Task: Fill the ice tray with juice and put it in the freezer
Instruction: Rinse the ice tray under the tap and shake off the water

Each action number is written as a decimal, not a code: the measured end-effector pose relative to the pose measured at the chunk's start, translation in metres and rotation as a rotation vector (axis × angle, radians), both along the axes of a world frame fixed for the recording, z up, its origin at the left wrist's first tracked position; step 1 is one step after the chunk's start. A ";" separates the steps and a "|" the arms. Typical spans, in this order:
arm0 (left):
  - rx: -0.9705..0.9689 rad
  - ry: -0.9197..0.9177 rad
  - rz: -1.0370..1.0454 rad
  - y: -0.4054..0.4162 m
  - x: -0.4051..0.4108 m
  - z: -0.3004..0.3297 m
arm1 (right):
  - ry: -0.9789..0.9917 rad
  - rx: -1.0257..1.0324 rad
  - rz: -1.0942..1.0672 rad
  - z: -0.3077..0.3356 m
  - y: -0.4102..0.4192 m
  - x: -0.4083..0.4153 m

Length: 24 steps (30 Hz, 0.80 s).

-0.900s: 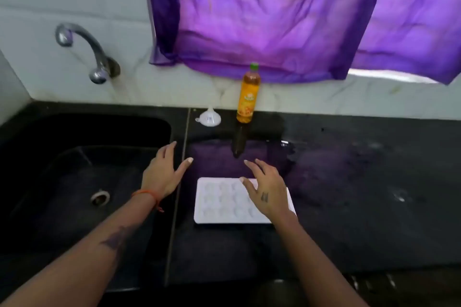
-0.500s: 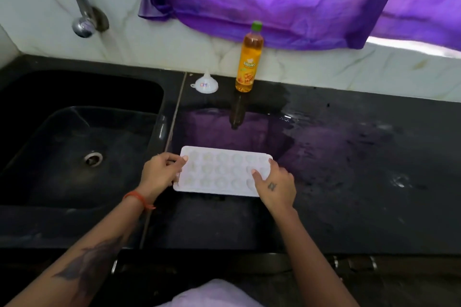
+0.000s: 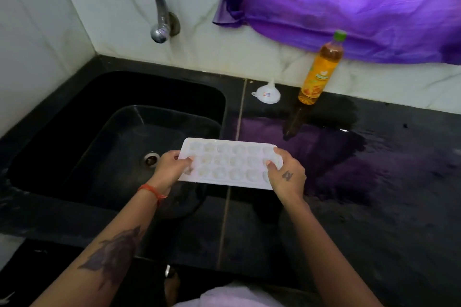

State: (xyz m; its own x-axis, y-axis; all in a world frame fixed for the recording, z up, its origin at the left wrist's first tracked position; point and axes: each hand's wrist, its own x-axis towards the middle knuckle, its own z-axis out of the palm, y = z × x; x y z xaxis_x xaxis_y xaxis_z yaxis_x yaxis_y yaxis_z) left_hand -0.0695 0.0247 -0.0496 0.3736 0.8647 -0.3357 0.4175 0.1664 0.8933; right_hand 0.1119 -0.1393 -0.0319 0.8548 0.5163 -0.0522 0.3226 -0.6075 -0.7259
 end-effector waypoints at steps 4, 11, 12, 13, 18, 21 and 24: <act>-0.034 -0.102 0.065 0.058 -0.031 0.001 | 0.027 0.022 0.039 0.000 0.054 -0.021; -0.099 -0.279 0.177 0.152 -0.072 0.010 | -0.021 -0.142 0.218 0.006 0.163 -0.044; -0.106 -0.298 0.195 0.165 -0.076 0.013 | -0.059 -0.180 0.251 0.010 0.181 -0.045; -0.111 -0.311 0.210 0.176 -0.080 0.015 | -0.107 -0.196 0.281 0.016 0.199 -0.045; -0.123 -0.300 0.248 0.215 -0.093 0.014 | -0.254 -0.045 0.404 0.055 0.308 -0.052; -0.130 -0.302 0.268 0.230 -0.097 0.012 | -0.285 0.020 0.460 0.075 0.370 -0.056; -0.145 -0.308 0.273 0.240 -0.101 0.008 | -0.378 -0.058 0.497 0.082 0.415 -0.050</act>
